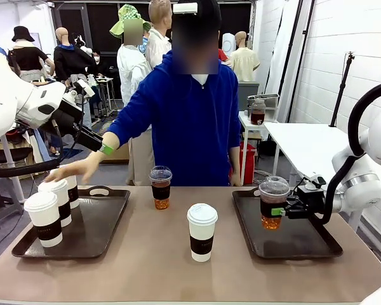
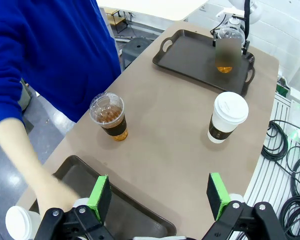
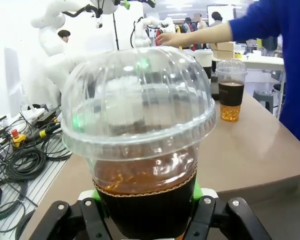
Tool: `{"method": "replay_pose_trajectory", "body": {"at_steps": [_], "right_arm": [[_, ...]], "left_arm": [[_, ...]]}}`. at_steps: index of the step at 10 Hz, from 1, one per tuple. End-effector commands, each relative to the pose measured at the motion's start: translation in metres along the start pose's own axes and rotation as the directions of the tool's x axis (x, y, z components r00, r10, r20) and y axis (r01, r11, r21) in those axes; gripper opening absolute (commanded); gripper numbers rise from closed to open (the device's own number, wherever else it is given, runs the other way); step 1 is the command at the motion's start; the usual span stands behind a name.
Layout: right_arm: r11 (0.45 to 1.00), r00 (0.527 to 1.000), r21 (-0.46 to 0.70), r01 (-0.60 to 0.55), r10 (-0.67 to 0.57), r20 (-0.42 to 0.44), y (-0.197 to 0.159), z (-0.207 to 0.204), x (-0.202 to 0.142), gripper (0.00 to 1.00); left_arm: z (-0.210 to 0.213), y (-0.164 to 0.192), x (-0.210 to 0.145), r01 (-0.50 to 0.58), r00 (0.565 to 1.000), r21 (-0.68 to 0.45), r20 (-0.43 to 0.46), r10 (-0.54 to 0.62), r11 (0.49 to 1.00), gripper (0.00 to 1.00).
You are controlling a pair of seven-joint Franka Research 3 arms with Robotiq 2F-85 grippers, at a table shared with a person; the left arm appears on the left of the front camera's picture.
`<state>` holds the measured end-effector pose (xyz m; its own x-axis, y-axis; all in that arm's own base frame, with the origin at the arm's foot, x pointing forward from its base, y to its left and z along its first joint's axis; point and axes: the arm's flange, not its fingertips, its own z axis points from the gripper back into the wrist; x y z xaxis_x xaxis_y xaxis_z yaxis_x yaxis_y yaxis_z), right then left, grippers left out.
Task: Distribute the coffee onto the tray.
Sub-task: Pick up one iced Americano and place it on the right Handle tray.
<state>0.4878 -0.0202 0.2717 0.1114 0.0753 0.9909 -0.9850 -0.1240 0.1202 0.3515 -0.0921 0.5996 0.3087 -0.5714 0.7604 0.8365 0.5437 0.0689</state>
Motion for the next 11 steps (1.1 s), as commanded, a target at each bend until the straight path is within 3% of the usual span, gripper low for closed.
{"method": "replay_pose_trajectory", "body": {"at_steps": [1, 11], "right_arm": [[1.000, 1.000, -0.001, -0.003, 0.003, -0.004, 0.003, -0.001, -0.009, 0.66], [0.999, 1.000, 0.016, 0.030, -0.030, -0.003, -0.004, -0.015, -0.041, 0.66]], "left_arm": [[0.000, 0.001, -0.002, -0.001, 1.000, -0.008, 0.002, 0.001, 1.000, 1.00], [0.000, 0.001, -0.002, -0.001, 1.000, -0.008, 0.002, 0.001, 1.000, 1.00]]}}
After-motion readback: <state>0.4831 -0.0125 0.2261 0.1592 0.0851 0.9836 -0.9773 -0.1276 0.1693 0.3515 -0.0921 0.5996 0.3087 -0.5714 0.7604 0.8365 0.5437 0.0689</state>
